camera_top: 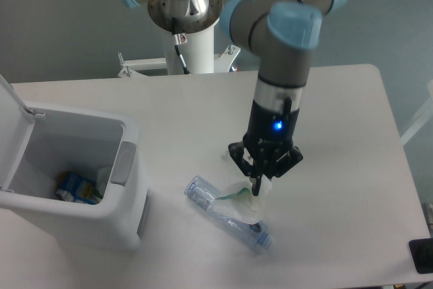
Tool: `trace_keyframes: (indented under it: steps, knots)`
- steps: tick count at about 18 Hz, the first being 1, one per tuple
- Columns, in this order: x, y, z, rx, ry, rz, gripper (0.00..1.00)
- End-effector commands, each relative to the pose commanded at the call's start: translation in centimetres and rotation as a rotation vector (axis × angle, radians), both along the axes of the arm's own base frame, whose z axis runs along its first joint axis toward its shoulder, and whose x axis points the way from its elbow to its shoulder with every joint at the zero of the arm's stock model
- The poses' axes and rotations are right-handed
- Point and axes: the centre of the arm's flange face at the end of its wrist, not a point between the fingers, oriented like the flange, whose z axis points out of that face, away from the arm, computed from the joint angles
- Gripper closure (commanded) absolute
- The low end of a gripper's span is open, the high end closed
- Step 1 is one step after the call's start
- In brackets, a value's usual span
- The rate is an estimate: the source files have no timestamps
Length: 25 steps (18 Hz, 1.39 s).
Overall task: Place the trash in the trash can
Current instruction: 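Carry the tissue over the open white bin, then open the gripper to drop the tissue into the bin, then move the gripper to the clear plastic bottle and lower it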
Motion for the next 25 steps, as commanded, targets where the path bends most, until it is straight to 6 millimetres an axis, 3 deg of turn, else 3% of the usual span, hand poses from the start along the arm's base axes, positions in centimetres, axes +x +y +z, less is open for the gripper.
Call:
trace_keyframes:
  steps: [4,7,9,11,12,13,15,17,19,21,25]
  knots:
    - [5.9,1.1,3.8,0.071,-0.004,-0.076,1.0]
    - [11.6,3.1,4.2,0.066,-0.009,-0.148,1.0]
    - [15.1,3.7,3.8,0.059,-0.002,-0.211,0.89]
    - [17.1,4.3,3.4,0.056,-0.005,-0.246,0.73]
    - [17.8,4.5,3.2,0.055,-0.007,-0.26,0.61]
    - [17.8,4.7,2.8,0.05,-0.007,-0.266,0.31]
    - [17.8,4.9,2.2,0.041,-0.007,-0.276,0.0]
    - [17.7,5.0,1.3,0.032,-0.013,-0.279,0.0]
    - [15.5,4.8,0.5,0.023,-0.015,-0.254,0.0]
    - [8.4,3.5,-2.3,-0.006,-0.053,-0.149,0.0]
    - [-2.6,0.4,-7.3,-0.045,-0.114,0.006,0.0]
